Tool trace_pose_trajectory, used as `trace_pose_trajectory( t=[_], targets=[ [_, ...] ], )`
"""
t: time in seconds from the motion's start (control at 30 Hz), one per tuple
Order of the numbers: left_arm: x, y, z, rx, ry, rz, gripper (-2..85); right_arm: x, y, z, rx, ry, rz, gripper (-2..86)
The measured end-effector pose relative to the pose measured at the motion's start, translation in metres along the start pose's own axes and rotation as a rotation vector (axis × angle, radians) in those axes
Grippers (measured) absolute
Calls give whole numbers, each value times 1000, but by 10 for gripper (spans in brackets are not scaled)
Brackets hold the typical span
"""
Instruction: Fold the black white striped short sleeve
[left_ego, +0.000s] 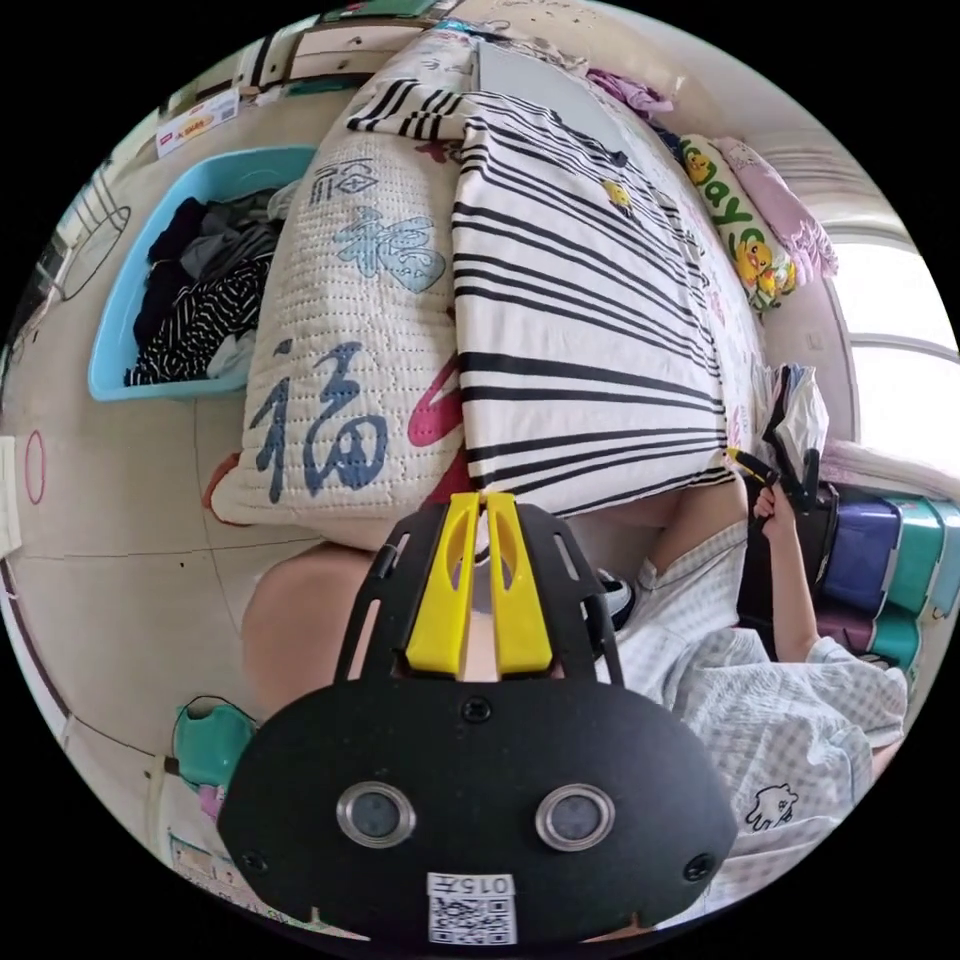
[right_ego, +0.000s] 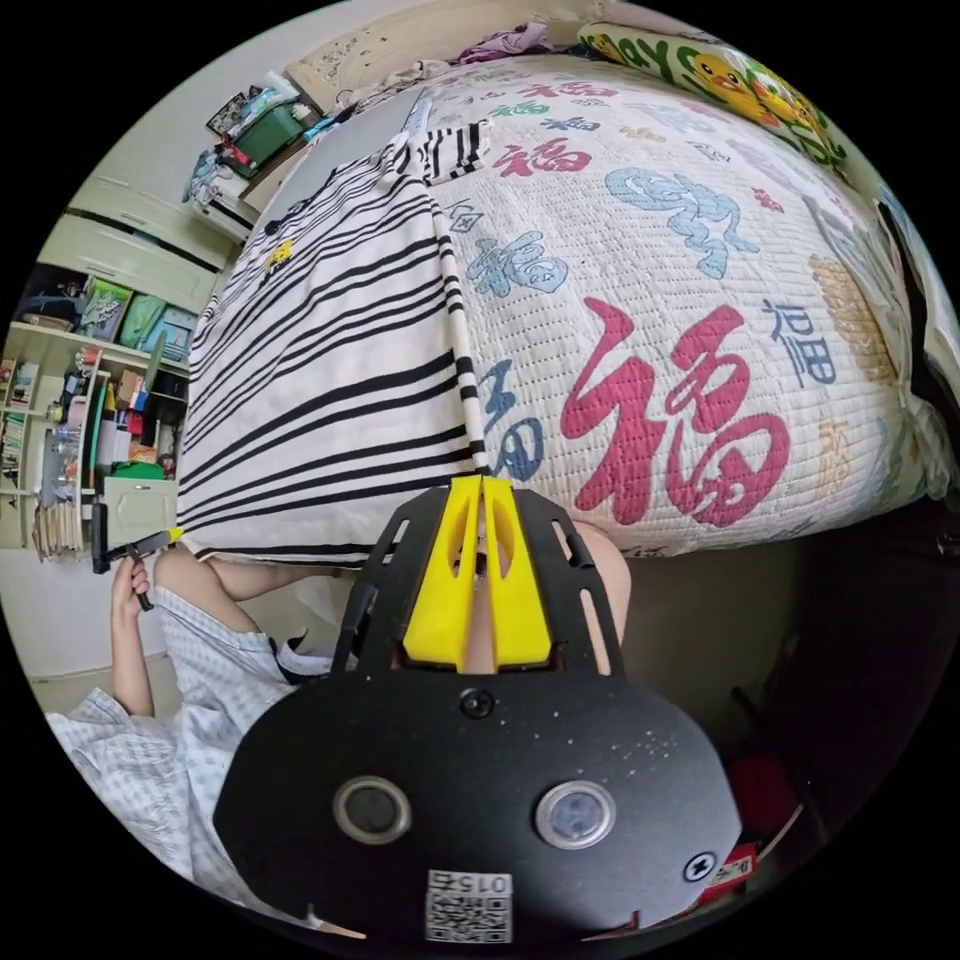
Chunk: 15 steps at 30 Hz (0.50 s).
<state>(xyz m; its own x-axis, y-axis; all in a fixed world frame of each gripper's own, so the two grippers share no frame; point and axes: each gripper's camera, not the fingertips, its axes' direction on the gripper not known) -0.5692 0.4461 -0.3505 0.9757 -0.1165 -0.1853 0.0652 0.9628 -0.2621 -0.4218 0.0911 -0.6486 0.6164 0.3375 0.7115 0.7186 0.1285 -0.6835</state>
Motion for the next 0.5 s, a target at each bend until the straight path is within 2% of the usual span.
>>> trace_pose_trajectory(
  t=[0.1,0.2,0.3,0.43,0.5],
  targets=[
    [8,-6,-3,-14,-127,23,-3,6,-11,4,2,36,23,-2],
    [9,-16,-35,114,-204,8,-6,-1,-39,-15,110,100,14,-3],
    [23,-54,-80,294,-211,66,-6,-39,-97,-29,223,81,-133,-3],
    [75,-153,-114,471,-213,288,-7,-122,-218,-13,338,42,-295,-5],
    [91,-207,-115,507,-172,309,-7,-162,-272,3,373,46,-362,-5]
  ],
)
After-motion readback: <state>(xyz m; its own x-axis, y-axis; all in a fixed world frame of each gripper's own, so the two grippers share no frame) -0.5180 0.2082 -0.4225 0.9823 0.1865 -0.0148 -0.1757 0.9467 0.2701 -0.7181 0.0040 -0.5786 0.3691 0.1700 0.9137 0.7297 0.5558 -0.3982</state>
